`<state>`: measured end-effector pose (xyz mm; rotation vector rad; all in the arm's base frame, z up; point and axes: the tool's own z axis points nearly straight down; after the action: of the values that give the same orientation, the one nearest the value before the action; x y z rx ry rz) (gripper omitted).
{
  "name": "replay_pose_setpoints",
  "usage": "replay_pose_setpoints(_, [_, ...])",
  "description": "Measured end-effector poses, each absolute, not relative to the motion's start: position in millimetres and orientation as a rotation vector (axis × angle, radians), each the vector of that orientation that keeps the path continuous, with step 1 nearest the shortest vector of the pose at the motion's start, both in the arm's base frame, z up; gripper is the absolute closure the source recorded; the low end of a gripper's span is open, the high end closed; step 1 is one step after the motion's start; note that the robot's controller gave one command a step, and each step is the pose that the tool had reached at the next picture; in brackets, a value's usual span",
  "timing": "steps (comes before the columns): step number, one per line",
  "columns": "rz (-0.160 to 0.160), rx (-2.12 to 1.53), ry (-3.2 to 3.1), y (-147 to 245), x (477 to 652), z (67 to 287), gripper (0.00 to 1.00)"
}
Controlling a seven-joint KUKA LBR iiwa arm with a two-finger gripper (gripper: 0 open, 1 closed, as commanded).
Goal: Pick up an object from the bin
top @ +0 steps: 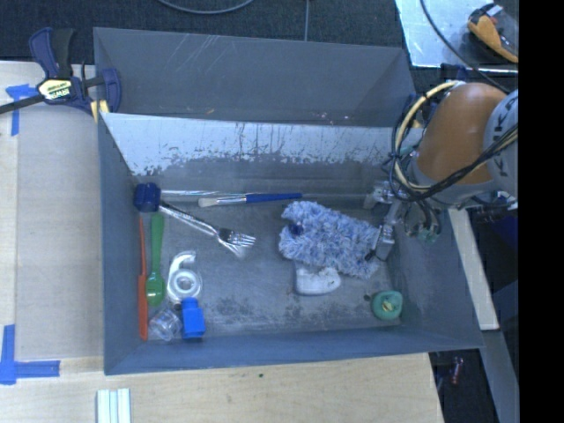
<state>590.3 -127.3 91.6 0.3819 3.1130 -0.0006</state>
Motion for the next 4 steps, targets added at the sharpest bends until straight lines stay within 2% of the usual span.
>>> replay_pose_setpoints(1, [-0.007,0.021,3.122,-116.7,610.8,145.4,0.00])
replay_pose_setpoints(2, [0.000,0.485,3.102,-83.5,585.3,99.3,0.00])
replay_pose_setpoints(3, [-0.003,0.538,3.075,-71.9,600.5,71.5,0.00])
replay_pose_setpoints(4, [-0.003,0.636,3.060,-61.1,609.7,72.3,1.00])
